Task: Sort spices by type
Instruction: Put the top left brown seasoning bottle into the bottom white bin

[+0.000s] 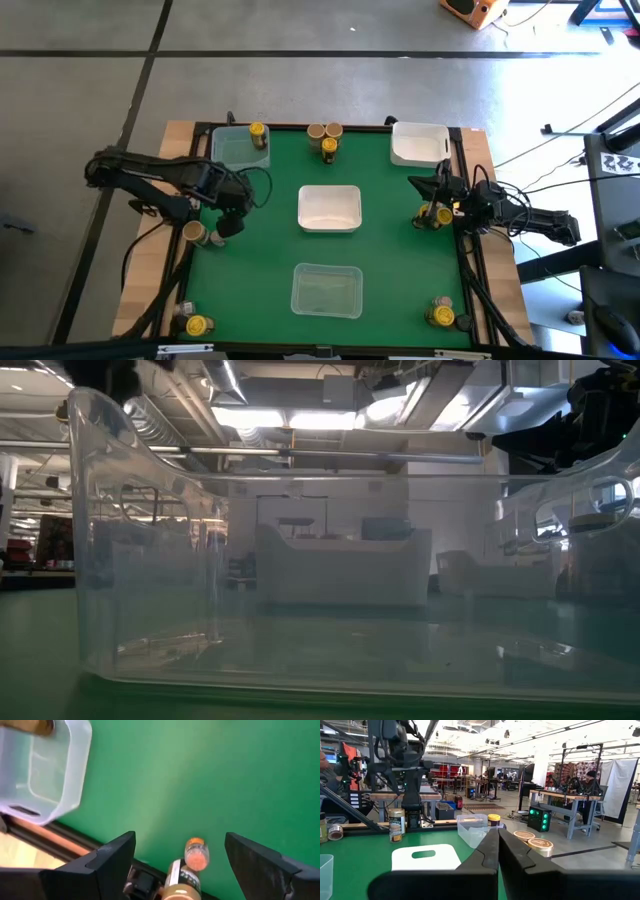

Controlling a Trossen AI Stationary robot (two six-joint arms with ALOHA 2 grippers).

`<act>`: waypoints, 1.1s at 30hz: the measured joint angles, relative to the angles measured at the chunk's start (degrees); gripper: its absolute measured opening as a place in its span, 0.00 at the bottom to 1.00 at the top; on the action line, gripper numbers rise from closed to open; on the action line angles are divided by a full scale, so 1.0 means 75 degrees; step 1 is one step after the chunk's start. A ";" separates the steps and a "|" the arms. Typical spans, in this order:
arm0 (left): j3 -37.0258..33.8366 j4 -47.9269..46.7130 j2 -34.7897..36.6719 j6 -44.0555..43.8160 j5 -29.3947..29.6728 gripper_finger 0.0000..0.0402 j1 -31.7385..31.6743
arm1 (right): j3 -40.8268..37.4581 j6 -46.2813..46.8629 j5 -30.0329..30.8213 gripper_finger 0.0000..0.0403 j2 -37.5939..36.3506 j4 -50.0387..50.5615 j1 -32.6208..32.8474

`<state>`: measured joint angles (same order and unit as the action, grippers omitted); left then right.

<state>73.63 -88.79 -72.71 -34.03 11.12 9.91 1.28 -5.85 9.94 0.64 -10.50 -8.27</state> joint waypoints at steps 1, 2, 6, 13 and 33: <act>-0.0175 0.0042 0.0051 -0.0073 -0.0061 0.76 0.0056 | 0.0000 0.0000 -0.0001 0.02 -0.0002 0.0000 -0.0001; -0.0347 0.0064 0.0076 -0.0104 -0.0139 0.76 0.0109 | 0.0000 0.0000 0.0002 0.02 0.0001 -0.0003 0.0002; -0.1053 0.0288 0.0077 -0.0132 -0.0577 0.76 0.0337 | 0.0000 0.0000 0.0006 0.02 -0.0002 -0.0006 -0.0001; -0.2030 0.0868 0.0024 -0.0059 -0.1145 0.76 0.0440 | 0.0000 0.0029 0.0011 0.02 -0.0002 -0.0006 0.0002; -0.3854 0.2207 -0.0136 -0.0270 -0.2228 0.76 0.0589 | 0.0000 0.0026 0.0022 0.02 -0.0002 -0.0012 -0.0001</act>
<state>44.73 -72.24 -73.73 -36.06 -5.59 14.33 1.28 -5.65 10.11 0.62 -10.59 -8.27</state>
